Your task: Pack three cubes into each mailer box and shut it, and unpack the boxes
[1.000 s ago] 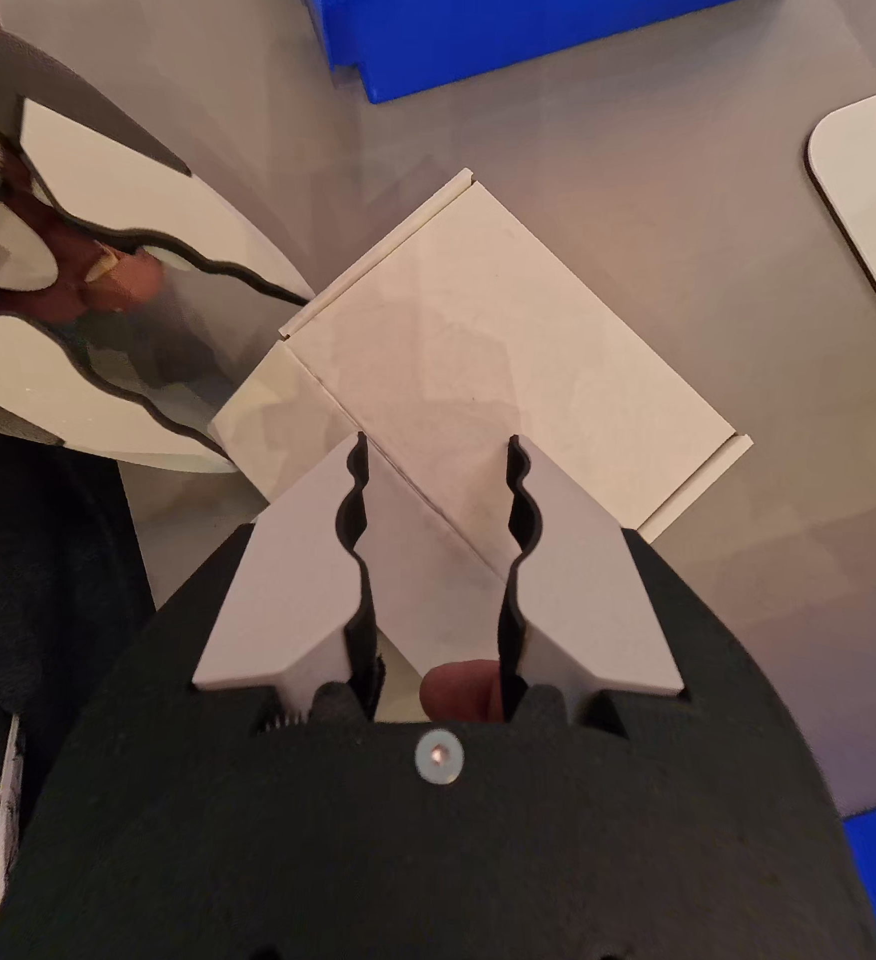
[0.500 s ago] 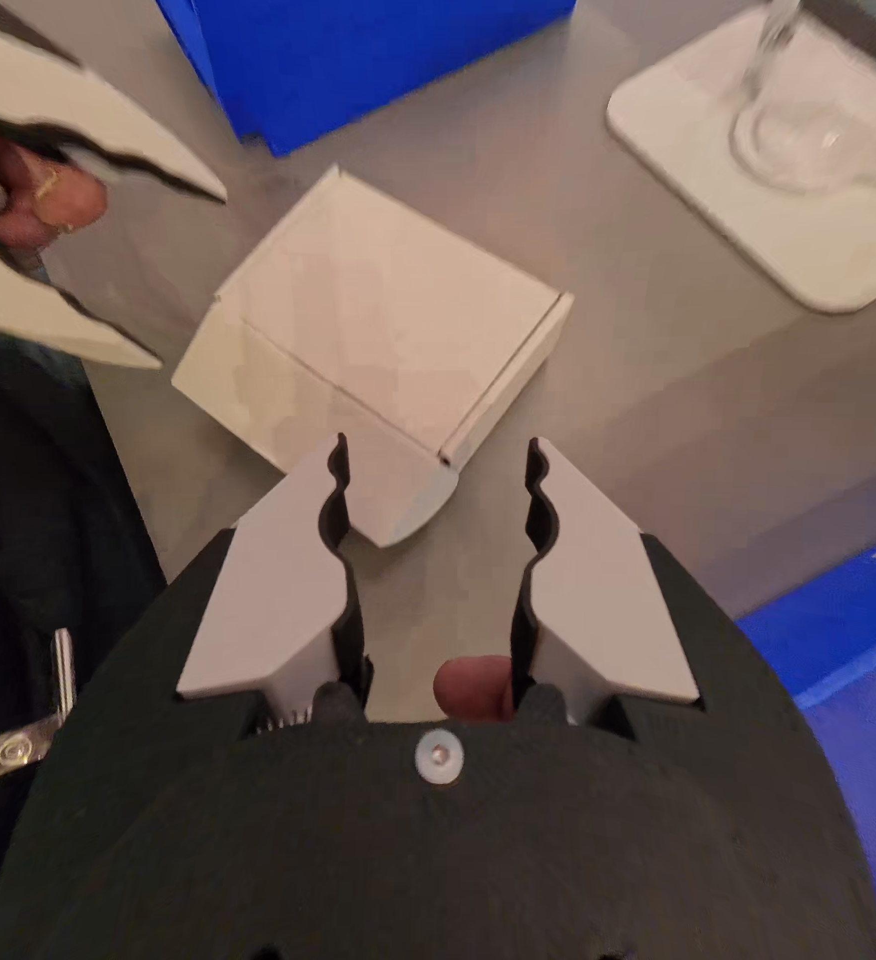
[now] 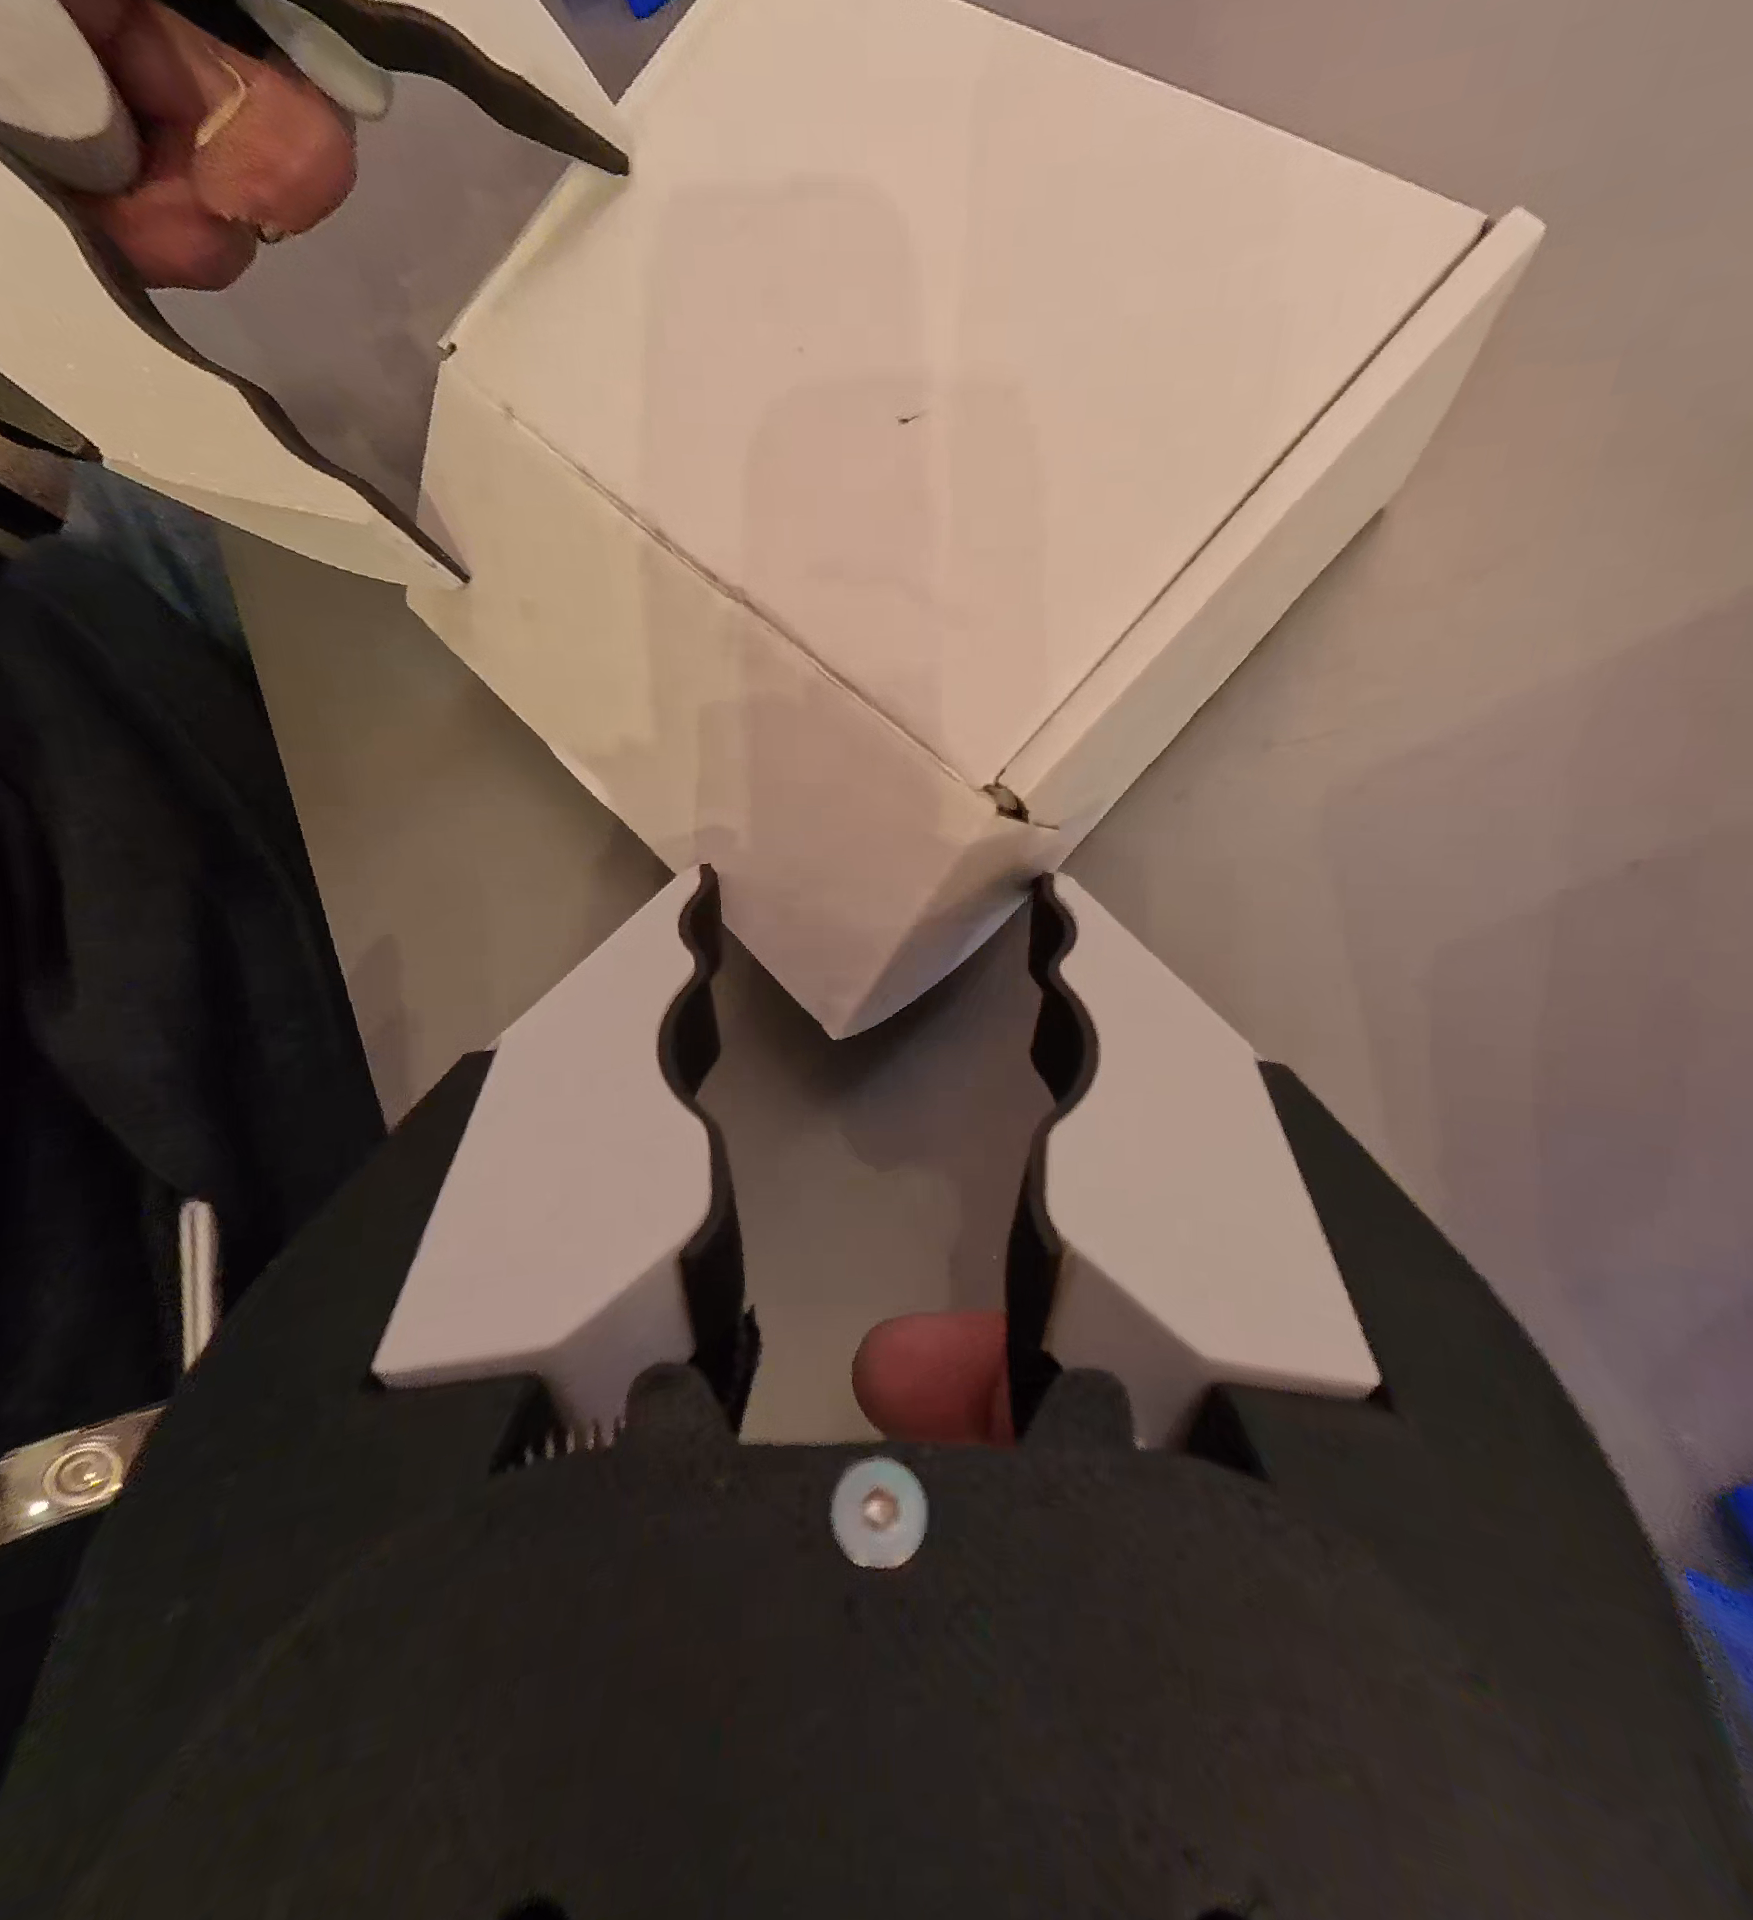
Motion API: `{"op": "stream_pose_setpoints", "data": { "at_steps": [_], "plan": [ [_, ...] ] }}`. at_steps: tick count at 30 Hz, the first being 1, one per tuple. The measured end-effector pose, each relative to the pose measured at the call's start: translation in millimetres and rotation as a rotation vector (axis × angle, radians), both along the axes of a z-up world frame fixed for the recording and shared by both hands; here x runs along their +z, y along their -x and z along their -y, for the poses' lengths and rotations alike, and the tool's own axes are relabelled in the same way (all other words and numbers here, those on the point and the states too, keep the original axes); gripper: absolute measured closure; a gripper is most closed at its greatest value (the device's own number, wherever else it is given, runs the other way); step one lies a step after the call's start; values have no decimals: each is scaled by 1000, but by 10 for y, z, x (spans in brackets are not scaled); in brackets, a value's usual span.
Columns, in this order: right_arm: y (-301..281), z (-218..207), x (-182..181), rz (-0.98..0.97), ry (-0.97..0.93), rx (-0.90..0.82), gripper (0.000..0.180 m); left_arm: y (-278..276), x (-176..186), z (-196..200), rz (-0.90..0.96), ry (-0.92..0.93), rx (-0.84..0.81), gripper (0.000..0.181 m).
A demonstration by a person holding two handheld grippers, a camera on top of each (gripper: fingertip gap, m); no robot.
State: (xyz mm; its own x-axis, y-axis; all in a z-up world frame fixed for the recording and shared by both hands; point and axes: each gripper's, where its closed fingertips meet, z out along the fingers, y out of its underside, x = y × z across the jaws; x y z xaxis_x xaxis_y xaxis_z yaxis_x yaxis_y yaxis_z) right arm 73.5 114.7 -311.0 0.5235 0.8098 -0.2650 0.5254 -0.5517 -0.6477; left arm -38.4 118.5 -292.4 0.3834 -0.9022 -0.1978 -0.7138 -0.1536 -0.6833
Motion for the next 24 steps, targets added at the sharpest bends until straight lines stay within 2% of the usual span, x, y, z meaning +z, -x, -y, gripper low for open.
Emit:
{"op": "stream_pose_setpoints", "data": {
  "at_steps": [7, 16, 24],
  "plan": [
    [-10, 68, 8, -2, 79, 6, 128, -14, -12, -26, -26, 2, 7, 99],
    [-12, 99, -10, 41, 73, 7, 132, -9, -50, -44, -76, -46, 9, 100],
    [-14, 164, 3, -26, 142, -38, 138, -13, -79, -47, -119, -69, 3, 99]
  ]
}}
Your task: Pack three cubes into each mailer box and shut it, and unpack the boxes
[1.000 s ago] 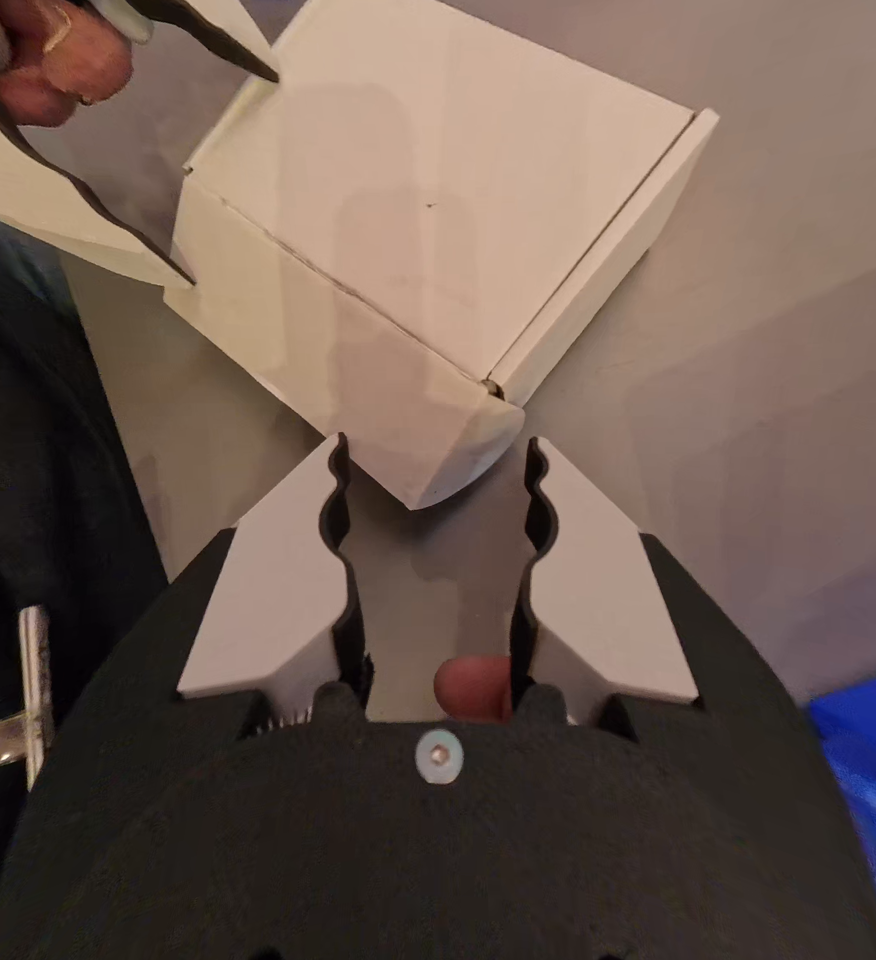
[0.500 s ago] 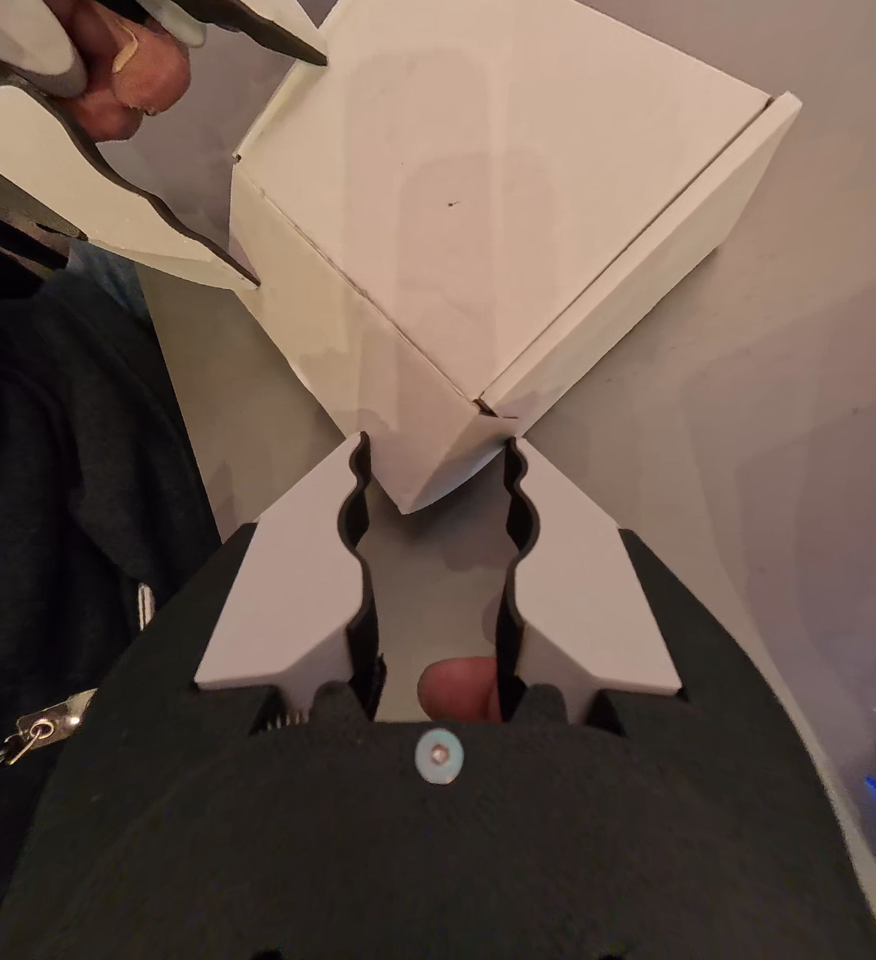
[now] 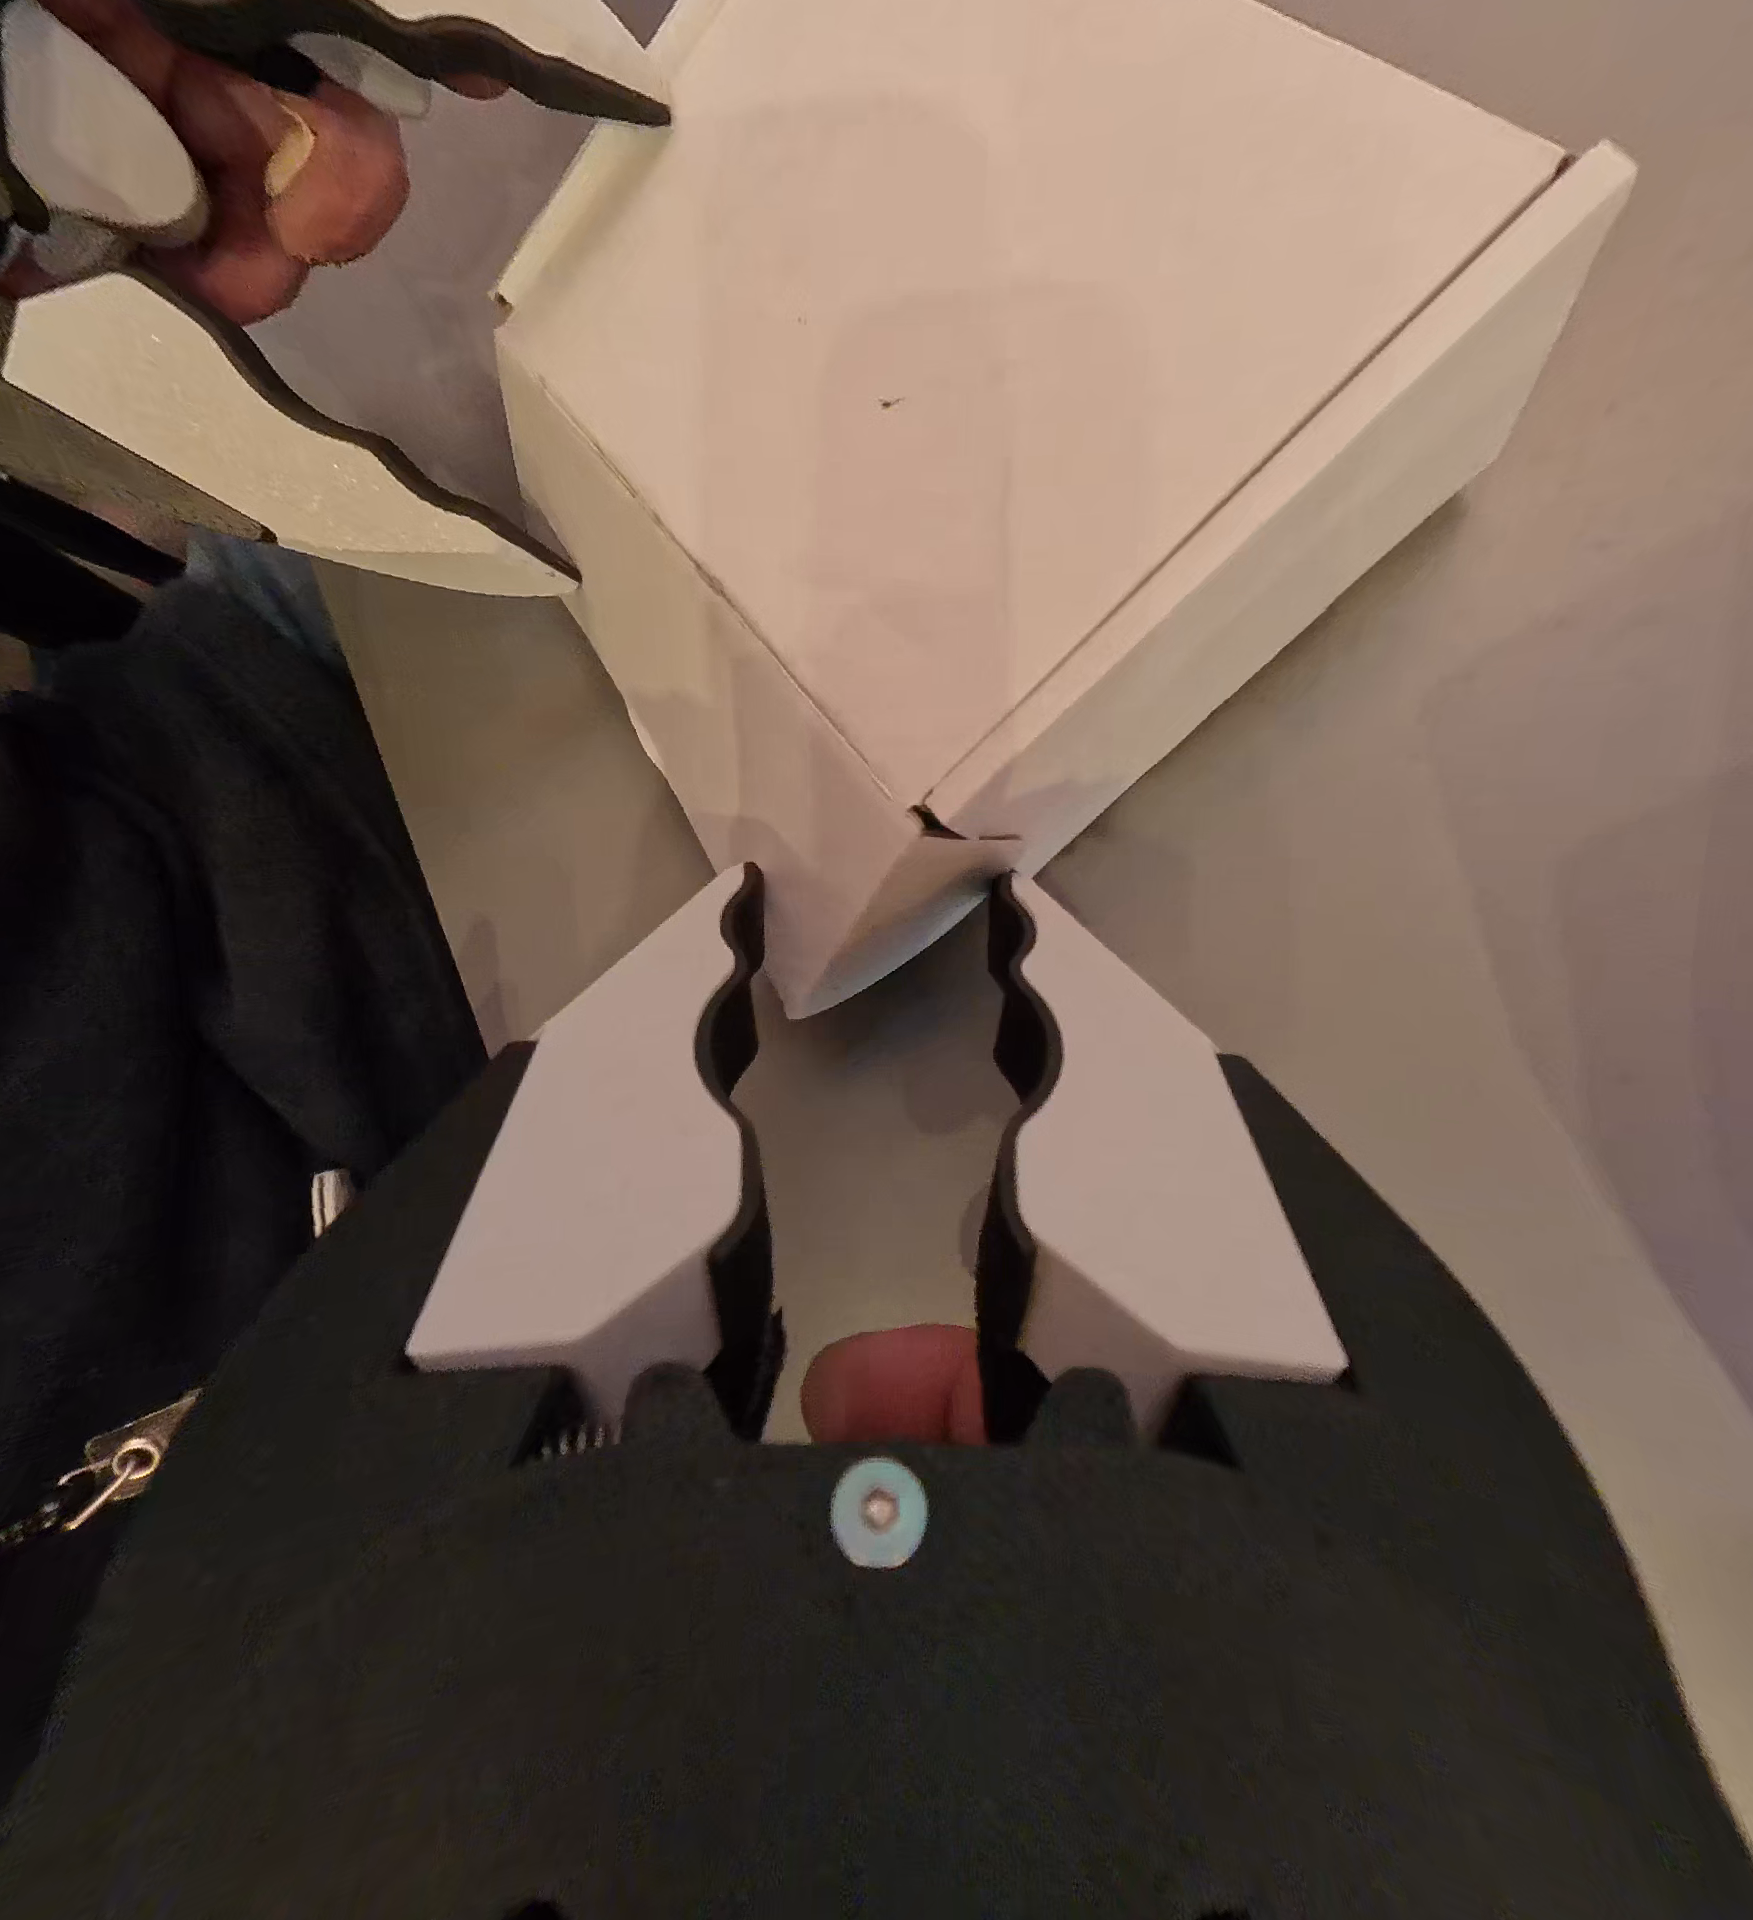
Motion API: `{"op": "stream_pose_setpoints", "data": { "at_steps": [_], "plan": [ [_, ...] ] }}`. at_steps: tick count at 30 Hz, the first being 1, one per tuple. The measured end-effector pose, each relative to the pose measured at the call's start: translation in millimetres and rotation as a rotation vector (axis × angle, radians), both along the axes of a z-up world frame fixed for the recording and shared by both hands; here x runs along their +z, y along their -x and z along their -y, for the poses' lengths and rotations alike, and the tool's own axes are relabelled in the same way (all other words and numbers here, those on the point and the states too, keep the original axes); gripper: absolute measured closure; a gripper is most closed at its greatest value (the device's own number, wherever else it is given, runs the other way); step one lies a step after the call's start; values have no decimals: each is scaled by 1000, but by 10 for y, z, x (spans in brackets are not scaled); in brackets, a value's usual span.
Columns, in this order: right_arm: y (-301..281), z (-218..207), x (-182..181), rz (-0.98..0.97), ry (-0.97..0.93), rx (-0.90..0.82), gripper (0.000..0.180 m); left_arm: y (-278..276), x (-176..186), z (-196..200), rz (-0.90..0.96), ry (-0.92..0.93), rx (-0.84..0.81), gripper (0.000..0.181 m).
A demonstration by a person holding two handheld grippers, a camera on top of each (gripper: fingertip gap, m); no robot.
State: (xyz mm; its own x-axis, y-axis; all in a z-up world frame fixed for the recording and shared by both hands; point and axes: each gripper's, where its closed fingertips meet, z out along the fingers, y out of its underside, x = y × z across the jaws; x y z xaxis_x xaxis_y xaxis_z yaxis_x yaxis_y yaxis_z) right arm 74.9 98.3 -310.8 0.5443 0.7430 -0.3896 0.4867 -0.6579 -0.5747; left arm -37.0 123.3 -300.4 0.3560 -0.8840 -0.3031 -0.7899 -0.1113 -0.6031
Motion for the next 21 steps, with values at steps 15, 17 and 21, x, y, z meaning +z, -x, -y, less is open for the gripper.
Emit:
{"op": "stream_pose_setpoints", "data": {
  "at_steps": [15, 17, 21],
  "plan": [
    [-22, 12, -91, 56, -109, 21, 130, -56, -14, -33, -87, -2, -38, 98],
    [-23, 26, -89, 52, -75, 8, 132, -61, -19, -36, -90, -6, -40, 97],
    [-16, 63, -77, 2, 23, -47, 136, -68, -33, -41, -105, -16, -38, 96]
  ]
}}
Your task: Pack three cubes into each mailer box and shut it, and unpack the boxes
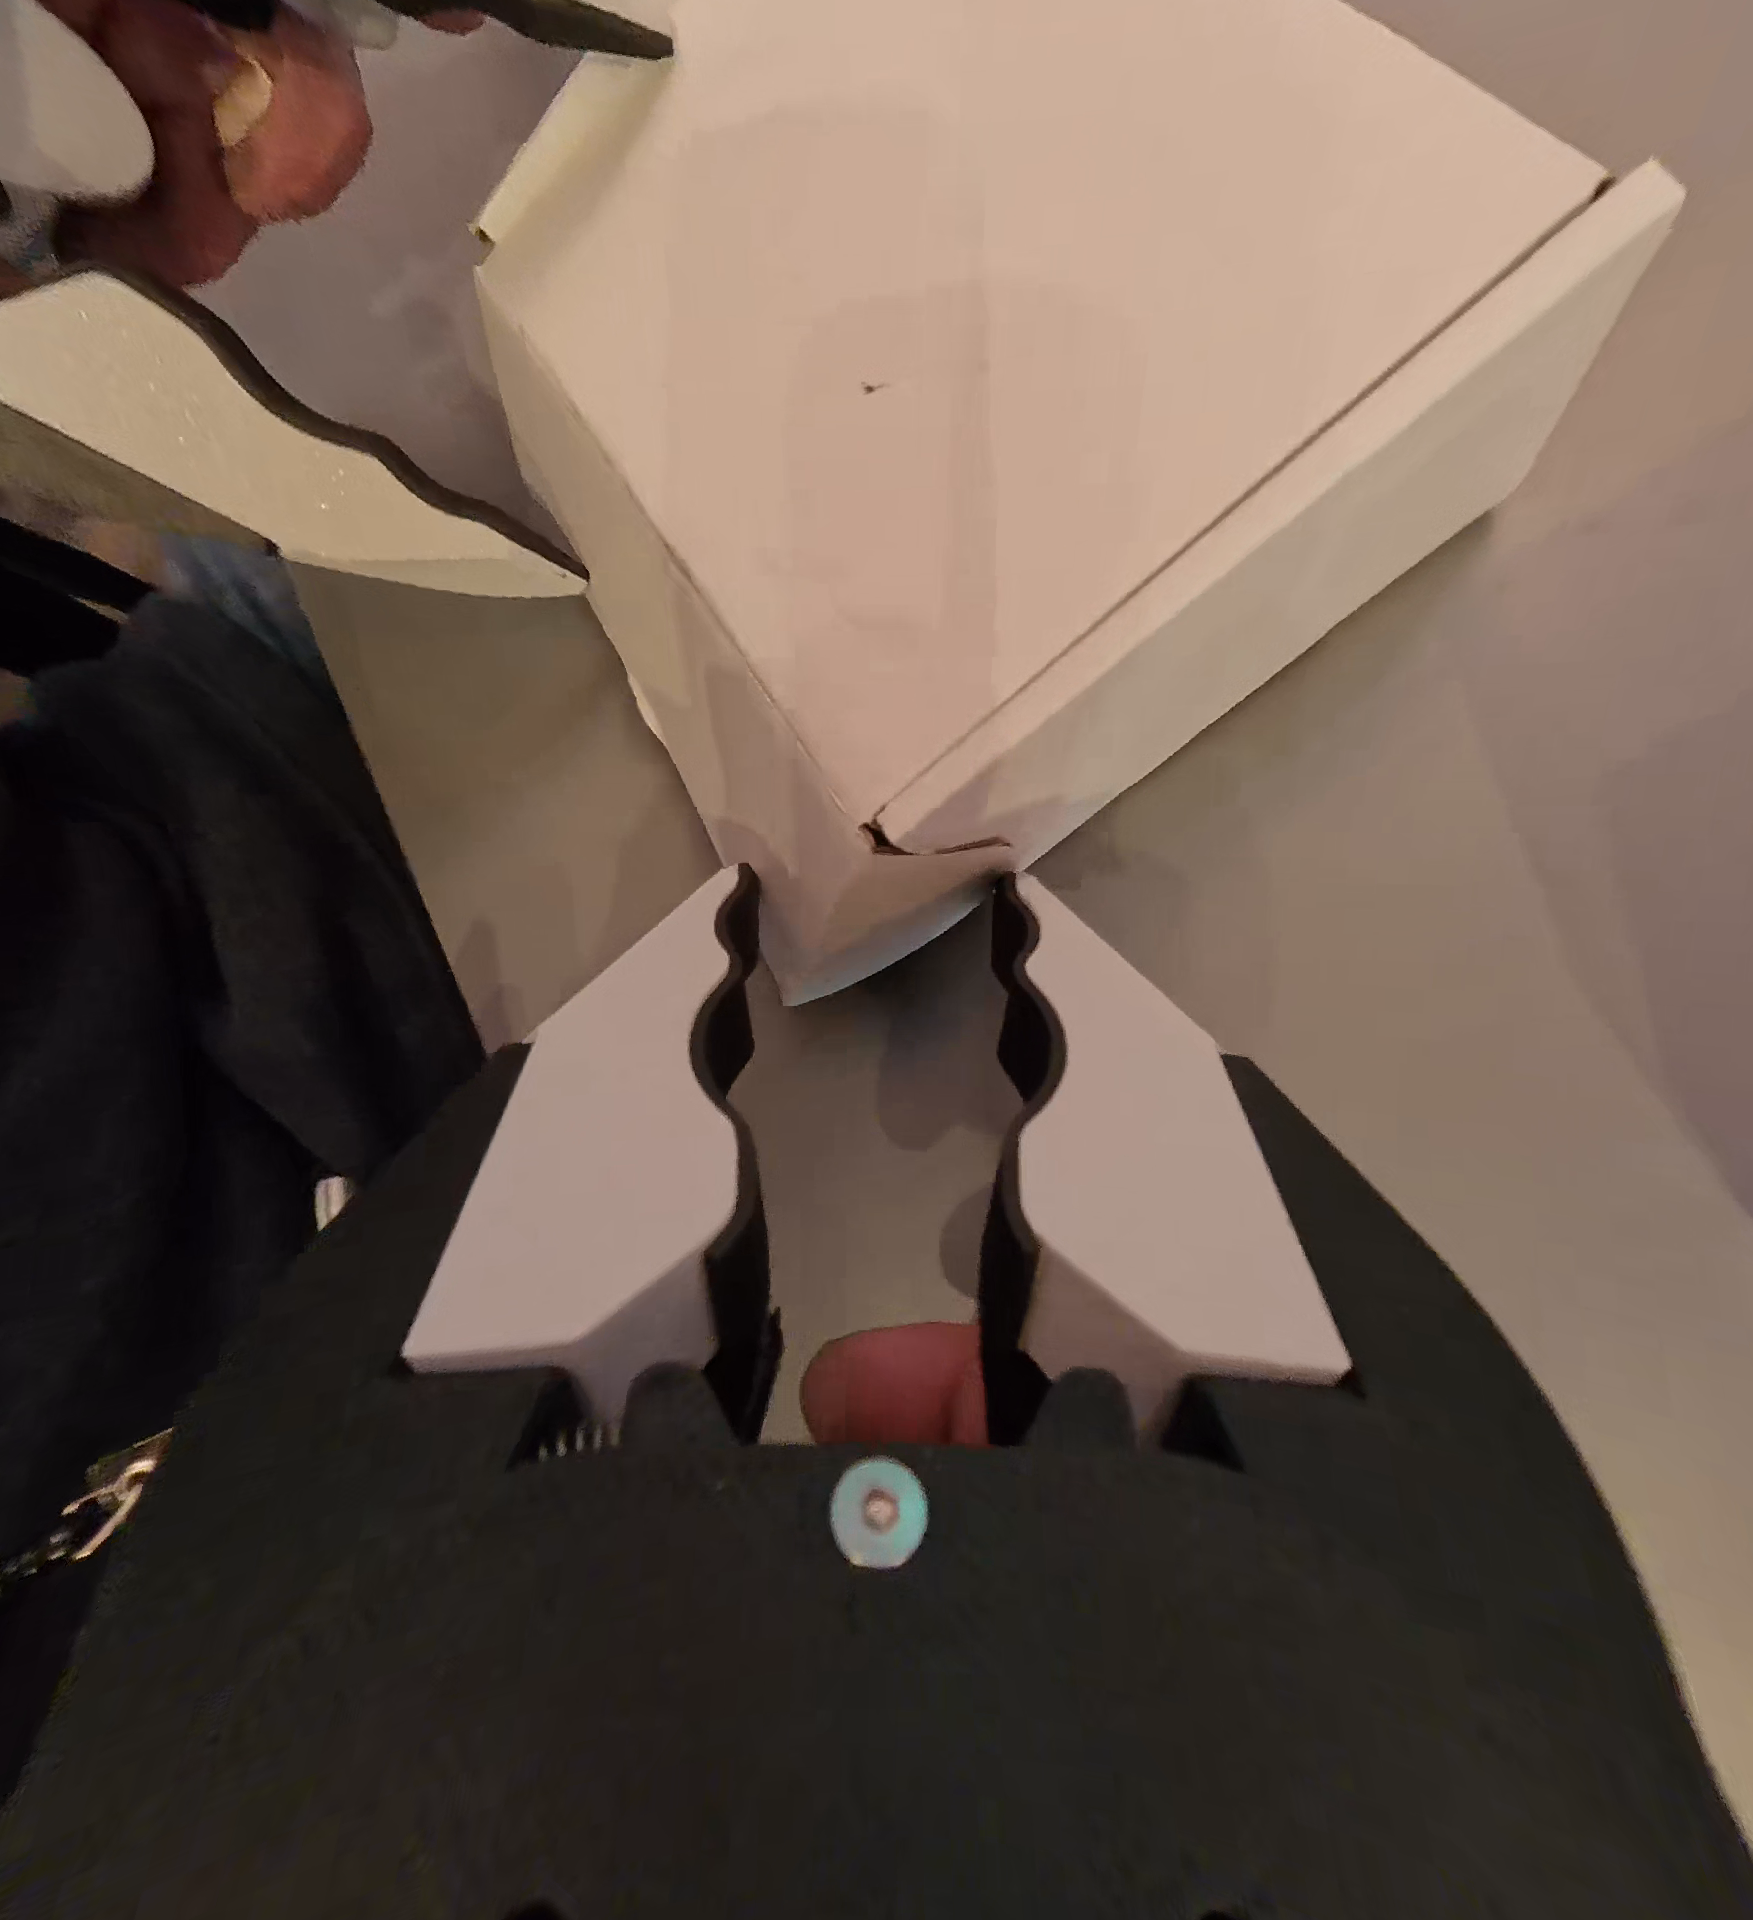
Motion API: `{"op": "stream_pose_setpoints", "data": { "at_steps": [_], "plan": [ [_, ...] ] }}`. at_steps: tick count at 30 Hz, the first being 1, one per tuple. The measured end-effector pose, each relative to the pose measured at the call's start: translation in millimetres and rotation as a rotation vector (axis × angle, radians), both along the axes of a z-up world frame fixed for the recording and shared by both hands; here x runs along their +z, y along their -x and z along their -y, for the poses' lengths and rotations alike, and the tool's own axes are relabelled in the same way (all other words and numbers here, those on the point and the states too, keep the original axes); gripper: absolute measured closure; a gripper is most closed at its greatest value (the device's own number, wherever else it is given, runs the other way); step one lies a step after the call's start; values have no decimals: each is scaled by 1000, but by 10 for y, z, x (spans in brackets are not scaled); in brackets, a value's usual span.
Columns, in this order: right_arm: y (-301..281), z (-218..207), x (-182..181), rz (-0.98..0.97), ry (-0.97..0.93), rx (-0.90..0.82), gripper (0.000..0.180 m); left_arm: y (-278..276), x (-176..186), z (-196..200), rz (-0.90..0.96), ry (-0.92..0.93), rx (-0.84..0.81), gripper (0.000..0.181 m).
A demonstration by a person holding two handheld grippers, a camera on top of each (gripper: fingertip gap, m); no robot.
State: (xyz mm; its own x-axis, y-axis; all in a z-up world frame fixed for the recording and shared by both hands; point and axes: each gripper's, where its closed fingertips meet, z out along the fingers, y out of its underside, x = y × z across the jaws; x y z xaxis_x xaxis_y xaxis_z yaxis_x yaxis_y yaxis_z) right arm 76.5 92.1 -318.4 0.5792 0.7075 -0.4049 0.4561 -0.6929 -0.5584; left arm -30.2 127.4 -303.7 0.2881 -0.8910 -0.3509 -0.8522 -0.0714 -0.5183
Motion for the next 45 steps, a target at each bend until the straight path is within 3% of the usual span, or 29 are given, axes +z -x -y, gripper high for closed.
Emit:
{"op": "stream_pose_setpoints", "data": {
  "at_steps": [7, 9, 12, 17, 25, 45],
  "plan": [
    [12, 70, 6, -40, 48, -34, 139, -7, 2, 4, -60, 11, -34, 92],
    [17, 74, -1, -42, 45, -31, 138, -61, 116, 5, -54, 39, -63, 101],
    [11, 55, -2, -26, 27, -29, 138, -282, 386, -30, -25, -1, -183, 102],
    [27, 51, -8, -32, 26, -27, 139, -487, 170, -108, -89, 90, -349, 96],
    [38, 60, 15, -86, 74, -66, 140, -525, 77, -95, 17, 170, -326, 94],
    [139, 187, 30, -127, 99, -49, 142, -528, 27, -43, -19, 162, -374, 81]
  ]
}}
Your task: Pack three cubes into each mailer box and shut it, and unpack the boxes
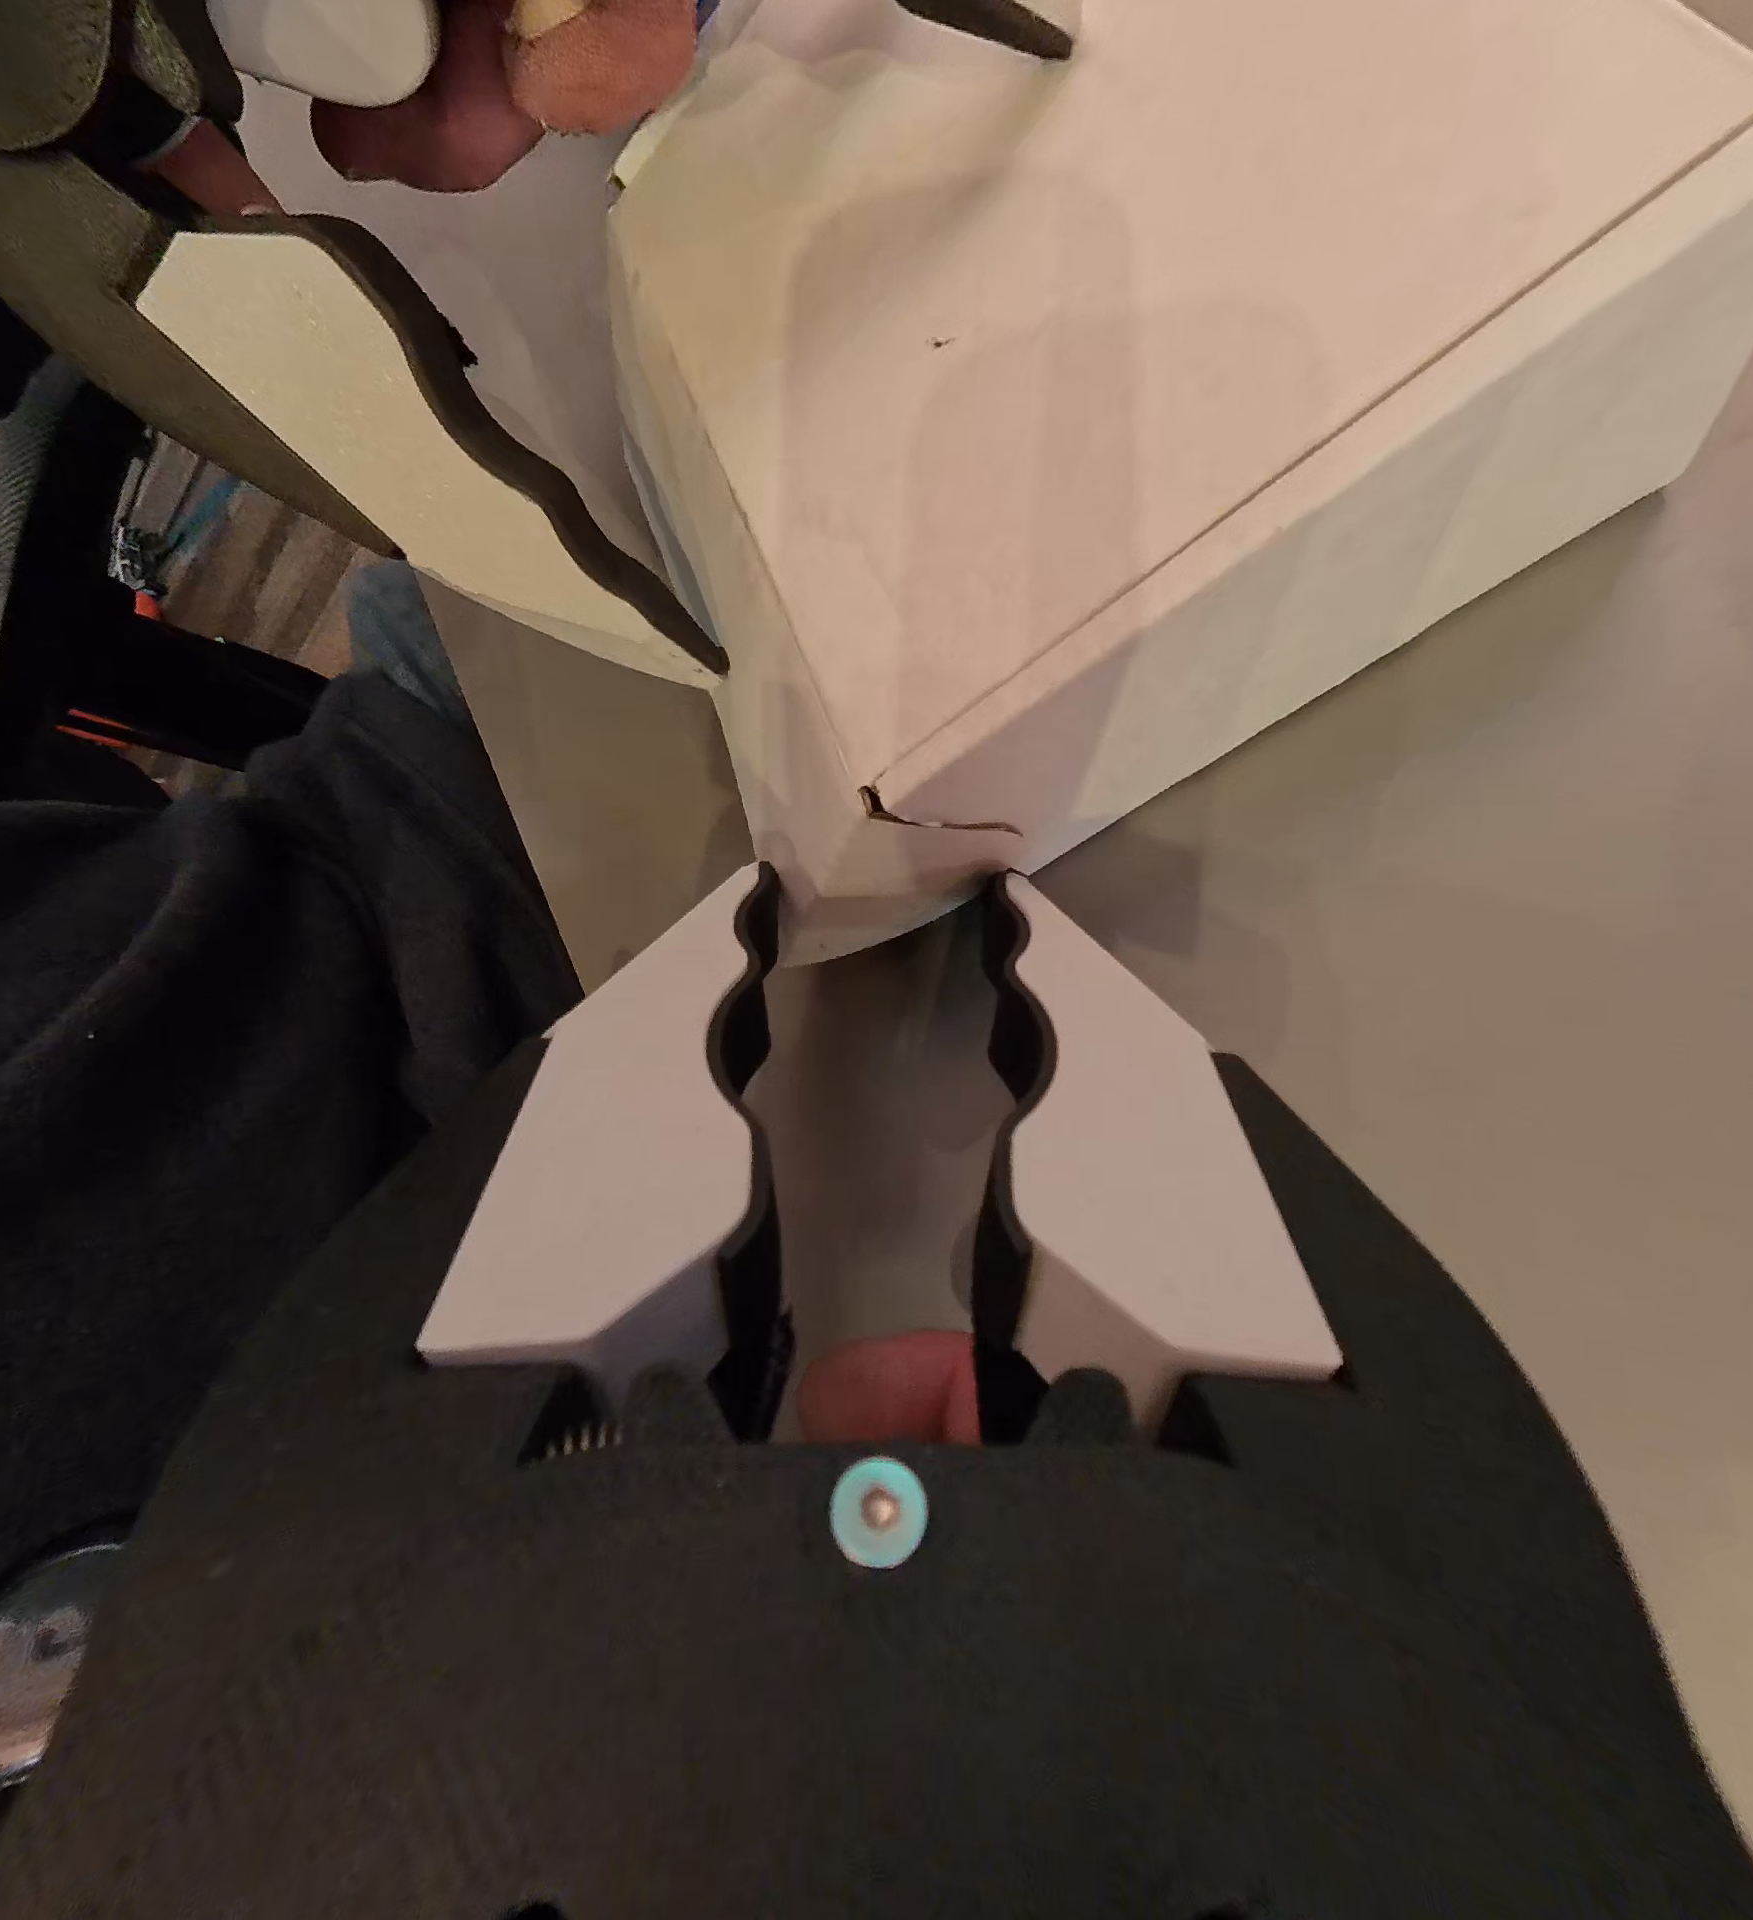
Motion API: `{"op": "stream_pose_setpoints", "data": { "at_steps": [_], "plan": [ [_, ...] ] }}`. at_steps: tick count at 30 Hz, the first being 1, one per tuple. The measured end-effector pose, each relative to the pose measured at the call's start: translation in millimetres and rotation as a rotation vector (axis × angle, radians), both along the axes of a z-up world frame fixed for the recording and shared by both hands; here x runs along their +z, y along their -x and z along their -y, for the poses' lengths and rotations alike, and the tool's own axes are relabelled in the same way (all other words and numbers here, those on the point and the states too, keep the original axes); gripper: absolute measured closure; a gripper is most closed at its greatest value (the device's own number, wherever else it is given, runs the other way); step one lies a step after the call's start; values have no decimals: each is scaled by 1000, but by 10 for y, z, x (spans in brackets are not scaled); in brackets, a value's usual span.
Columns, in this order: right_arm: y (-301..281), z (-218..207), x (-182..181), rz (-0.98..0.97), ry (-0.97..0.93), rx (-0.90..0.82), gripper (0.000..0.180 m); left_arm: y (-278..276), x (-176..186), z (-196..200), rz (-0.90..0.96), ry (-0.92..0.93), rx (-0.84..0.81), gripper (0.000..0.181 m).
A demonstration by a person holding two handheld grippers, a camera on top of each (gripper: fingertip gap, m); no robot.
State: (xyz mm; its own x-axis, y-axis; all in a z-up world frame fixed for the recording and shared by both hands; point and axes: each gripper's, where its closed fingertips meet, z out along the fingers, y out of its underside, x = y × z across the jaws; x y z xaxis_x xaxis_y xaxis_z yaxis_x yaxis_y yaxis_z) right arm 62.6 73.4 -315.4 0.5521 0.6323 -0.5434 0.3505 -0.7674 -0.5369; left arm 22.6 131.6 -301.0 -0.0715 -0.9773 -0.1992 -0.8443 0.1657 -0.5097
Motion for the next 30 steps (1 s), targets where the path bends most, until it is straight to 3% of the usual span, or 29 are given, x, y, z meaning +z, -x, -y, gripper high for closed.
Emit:
{"op": "stream_pose_setpoints", "data": {
  "at_steps": [30],
  "plan": [
    [183, 123, 12, -41, 36, 64, 144, 32, -64, 61, -85, -23, -61, 63]
  ]
}}
